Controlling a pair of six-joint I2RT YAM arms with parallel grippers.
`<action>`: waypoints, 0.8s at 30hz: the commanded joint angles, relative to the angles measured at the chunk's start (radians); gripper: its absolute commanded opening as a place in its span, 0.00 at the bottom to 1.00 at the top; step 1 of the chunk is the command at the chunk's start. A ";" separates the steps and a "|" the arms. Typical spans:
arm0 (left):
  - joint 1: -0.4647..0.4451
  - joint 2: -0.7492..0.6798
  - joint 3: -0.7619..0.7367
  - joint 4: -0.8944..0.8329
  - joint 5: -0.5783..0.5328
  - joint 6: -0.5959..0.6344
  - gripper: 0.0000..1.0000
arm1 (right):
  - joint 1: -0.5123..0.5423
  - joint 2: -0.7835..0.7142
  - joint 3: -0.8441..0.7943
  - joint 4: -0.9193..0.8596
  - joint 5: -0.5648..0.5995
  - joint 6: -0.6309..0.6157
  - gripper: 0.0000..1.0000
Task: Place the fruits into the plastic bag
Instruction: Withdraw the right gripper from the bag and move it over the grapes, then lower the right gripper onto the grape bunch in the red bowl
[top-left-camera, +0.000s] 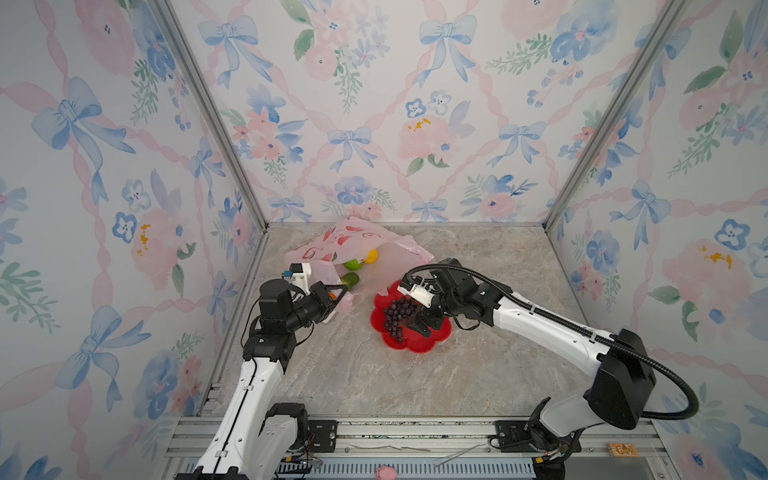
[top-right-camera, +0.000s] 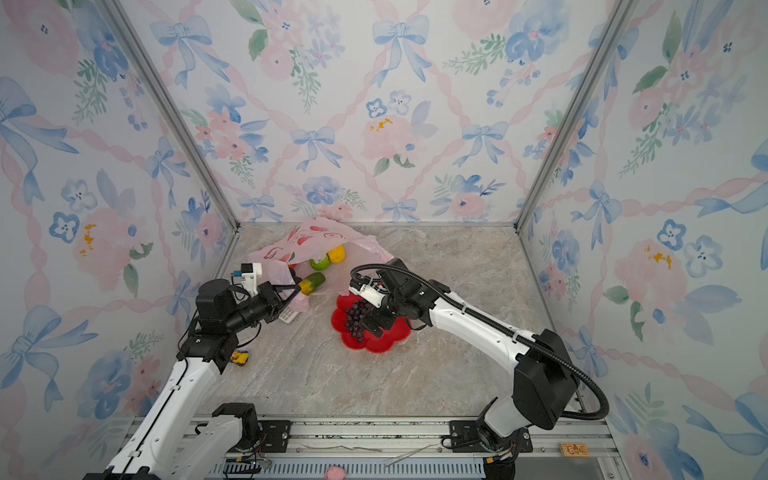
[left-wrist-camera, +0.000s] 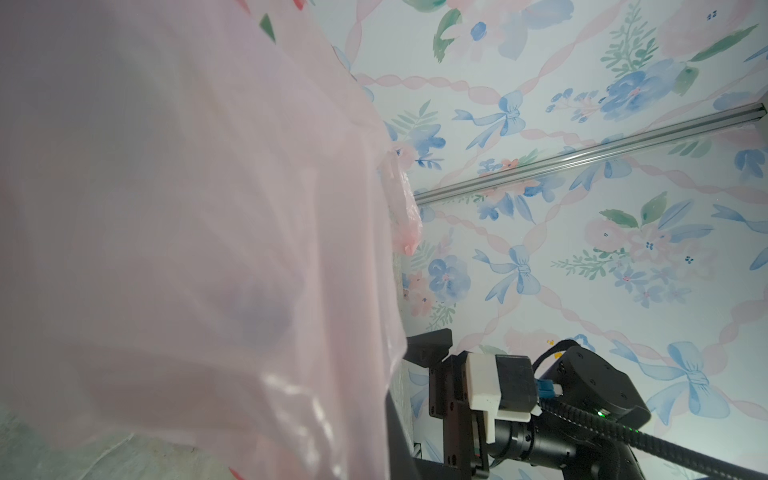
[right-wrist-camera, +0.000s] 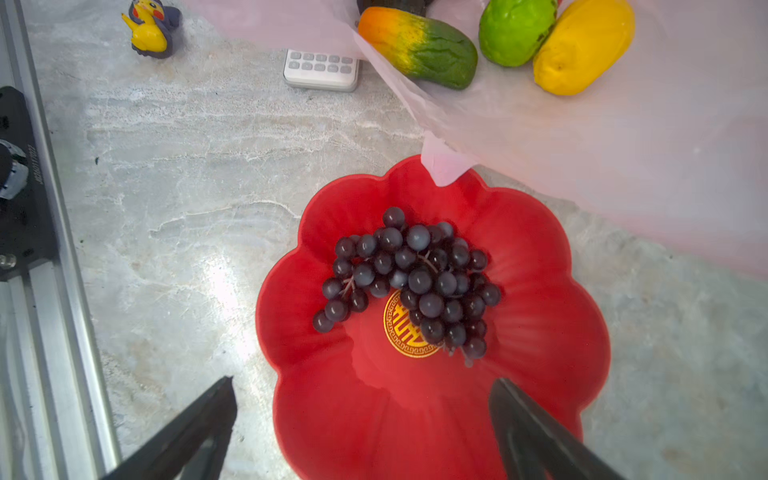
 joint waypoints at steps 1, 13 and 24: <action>0.005 -0.012 -0.012 0.007 0.001 0.002 0.00 | -0.009 0.031 0.029 0.061 -0.032 -0.021 0.96; 0.005 -0.017 -0.021 0.004 -0.003 0.010 0.00 | -0.026 0.211 0.200 -0.112 0.010 0.773 0.97; 0.005 -0.028 -0.025 -0.018 -0.004 0.022 0.00 | 0.007 0.254 0.155 -0.116 0.087 1.255 0.97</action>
